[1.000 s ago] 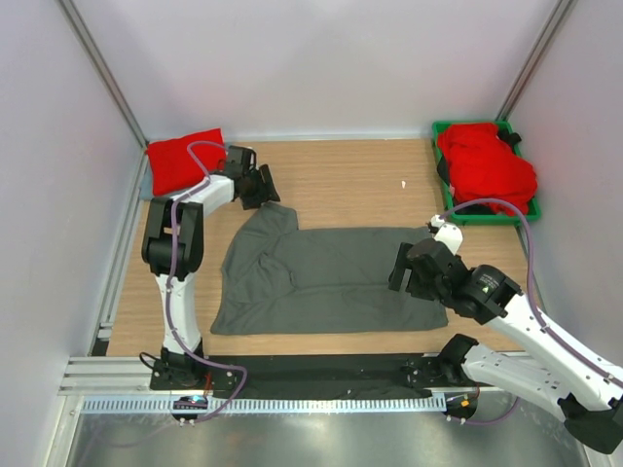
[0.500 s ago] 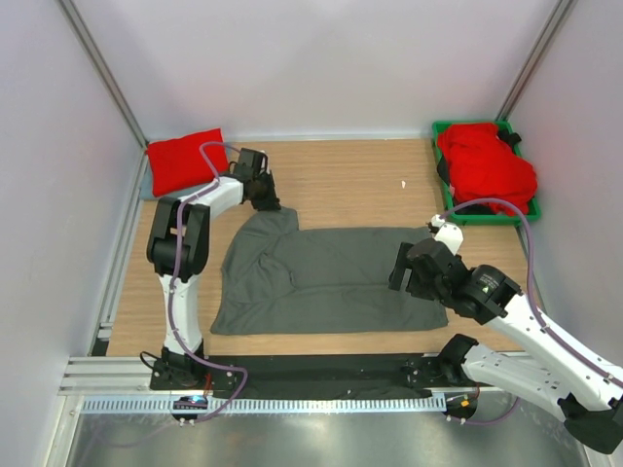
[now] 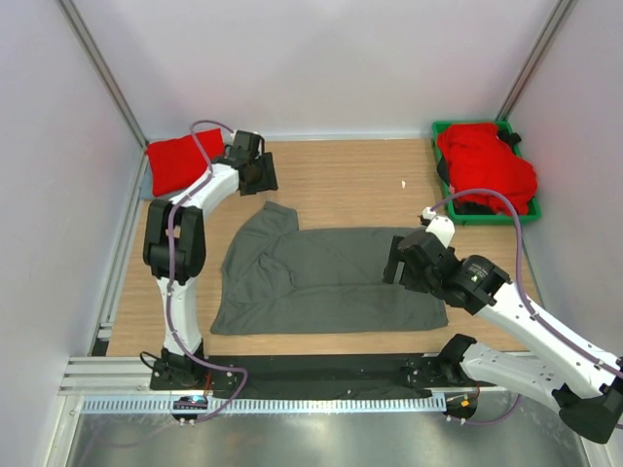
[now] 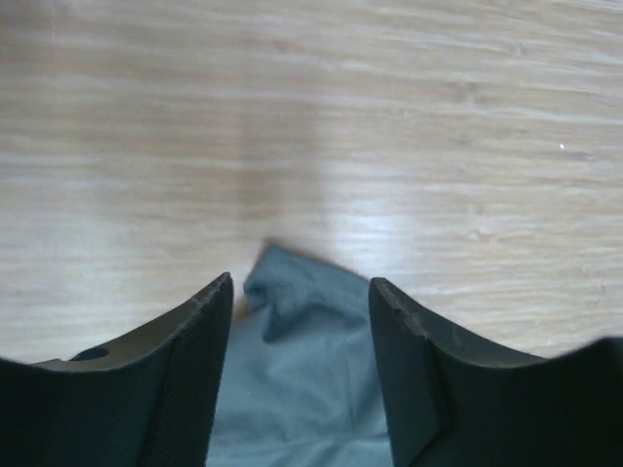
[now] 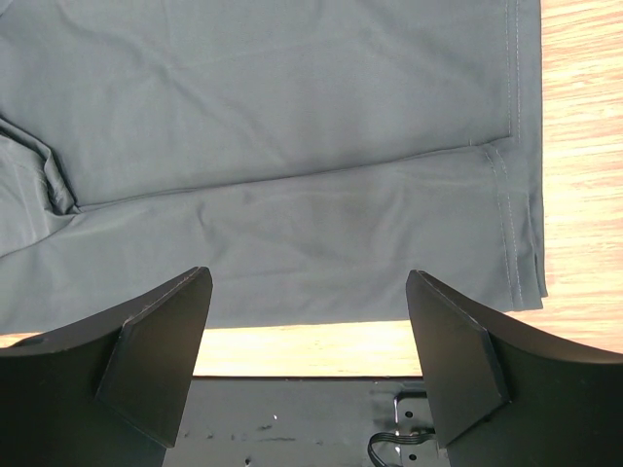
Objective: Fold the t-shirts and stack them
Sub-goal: Fold the tshirt
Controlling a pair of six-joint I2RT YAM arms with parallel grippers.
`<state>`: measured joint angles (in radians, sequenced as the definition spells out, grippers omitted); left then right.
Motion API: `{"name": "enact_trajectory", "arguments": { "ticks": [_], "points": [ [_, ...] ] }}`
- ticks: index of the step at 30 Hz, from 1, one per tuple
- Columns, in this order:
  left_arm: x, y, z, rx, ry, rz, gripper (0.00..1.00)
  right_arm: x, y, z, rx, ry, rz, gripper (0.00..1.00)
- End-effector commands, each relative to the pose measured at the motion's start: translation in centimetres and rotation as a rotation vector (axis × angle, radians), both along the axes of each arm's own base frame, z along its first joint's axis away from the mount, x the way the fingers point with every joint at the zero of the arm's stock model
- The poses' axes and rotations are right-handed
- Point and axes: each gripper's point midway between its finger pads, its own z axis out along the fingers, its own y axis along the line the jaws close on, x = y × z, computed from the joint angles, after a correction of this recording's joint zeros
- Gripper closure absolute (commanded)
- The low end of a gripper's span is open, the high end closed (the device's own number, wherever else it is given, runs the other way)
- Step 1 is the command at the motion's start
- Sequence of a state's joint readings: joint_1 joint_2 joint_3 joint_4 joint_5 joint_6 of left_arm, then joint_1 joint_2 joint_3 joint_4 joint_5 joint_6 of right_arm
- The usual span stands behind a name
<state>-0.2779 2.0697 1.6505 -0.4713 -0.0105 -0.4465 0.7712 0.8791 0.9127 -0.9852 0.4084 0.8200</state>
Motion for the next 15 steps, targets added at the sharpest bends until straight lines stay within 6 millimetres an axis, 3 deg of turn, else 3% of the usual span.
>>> {"name": "enact_trajectory", "arguments": {
  "ticks": [1, 4, 15],
  "points": [
    [0.6, 0.9, -2.2, 0.071, 0.045, -0.004, 0.42, 0.7, 0.4, 1.7, 0.028, -0.056, 0.001, 0.12],
    [0.3, 0.8, -3.5, 0.081, 0.070, -0.006, 0.47, 0.6, -0.2, 1.6, 0.009, -0.059, -0.008, 0.12],
    [-1.5, 0.6, -6.6, 0.166, 0.123, 0.002, 0.47, 0.8, -0.1, 0.6, -0.010, -0.049, -0.007, 0.10]
  ]
}}
